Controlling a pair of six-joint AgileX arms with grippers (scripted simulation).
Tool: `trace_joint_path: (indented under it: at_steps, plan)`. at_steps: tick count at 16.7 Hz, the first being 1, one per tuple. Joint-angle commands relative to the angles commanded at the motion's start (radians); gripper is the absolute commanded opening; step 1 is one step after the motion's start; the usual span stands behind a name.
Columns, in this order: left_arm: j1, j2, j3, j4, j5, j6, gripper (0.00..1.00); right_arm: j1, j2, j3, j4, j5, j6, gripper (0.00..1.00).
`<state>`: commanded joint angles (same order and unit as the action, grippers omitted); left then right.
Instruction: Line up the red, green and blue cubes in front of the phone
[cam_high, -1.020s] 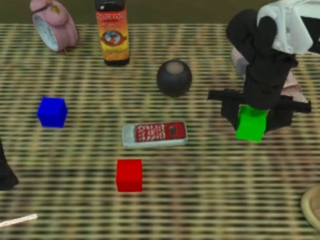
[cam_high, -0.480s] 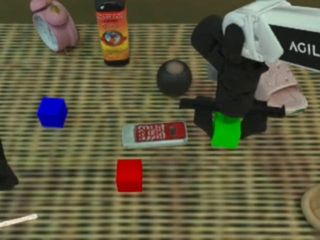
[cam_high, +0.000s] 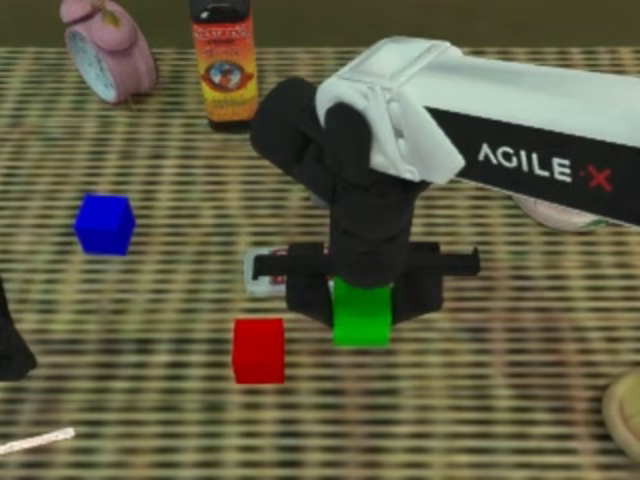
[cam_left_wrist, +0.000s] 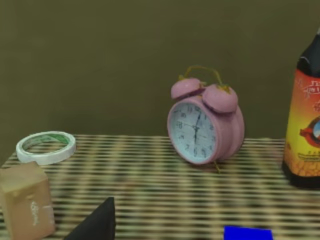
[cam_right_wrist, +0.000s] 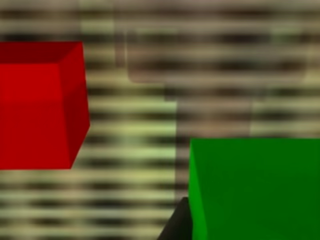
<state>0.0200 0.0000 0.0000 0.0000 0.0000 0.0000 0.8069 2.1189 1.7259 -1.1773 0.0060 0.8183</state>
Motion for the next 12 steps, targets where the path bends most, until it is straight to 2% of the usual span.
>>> trace_joint_path:
  at_steps: [5,12]
  plan:
    - [0.0,0.0,0.0,0.0,0.0,0.0,1.0,-0.002,0.002,-0.017,0.02,-0.001,-0.001,0.0]
    - [0.0,0.0,0.0,0.0,0.0,0.0,1.0,0.0,0.076,-0.161,0.238,0.001,0.001,0.0]
